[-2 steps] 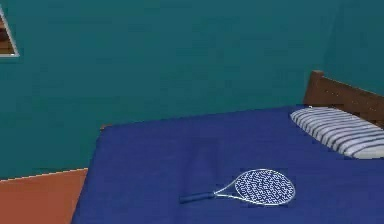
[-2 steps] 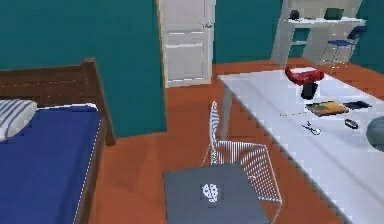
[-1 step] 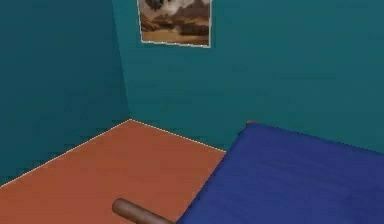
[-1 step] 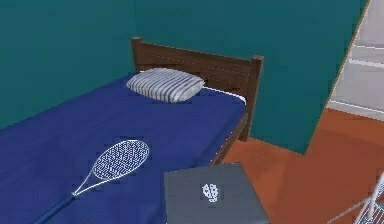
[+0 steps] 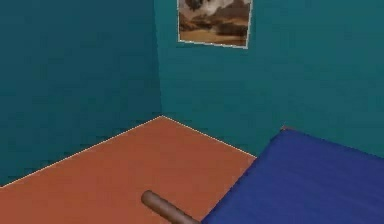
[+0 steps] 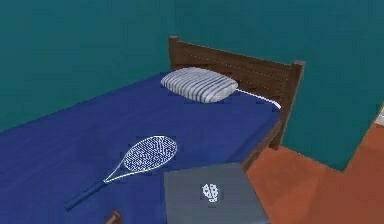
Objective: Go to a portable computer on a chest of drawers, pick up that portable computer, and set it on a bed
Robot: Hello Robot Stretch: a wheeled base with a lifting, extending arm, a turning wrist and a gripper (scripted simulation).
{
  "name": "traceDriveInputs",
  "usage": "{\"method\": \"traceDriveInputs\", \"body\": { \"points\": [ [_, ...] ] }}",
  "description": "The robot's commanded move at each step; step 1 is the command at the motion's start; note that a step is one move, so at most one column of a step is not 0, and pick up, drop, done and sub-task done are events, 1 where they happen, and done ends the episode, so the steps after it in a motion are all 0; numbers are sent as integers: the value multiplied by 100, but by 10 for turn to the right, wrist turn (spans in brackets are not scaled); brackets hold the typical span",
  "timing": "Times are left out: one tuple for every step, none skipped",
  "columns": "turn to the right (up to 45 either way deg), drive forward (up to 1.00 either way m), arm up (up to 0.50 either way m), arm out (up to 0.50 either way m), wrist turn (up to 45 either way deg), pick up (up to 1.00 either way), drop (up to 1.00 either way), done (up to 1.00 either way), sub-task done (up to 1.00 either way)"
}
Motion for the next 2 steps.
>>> {"method": "traceDriveInputs", "body": {
  "points": [
    [0,15,0,0,0,0,0,0,0],
    [450,0,0,0,0,0,0,0,0]
  ]
}}
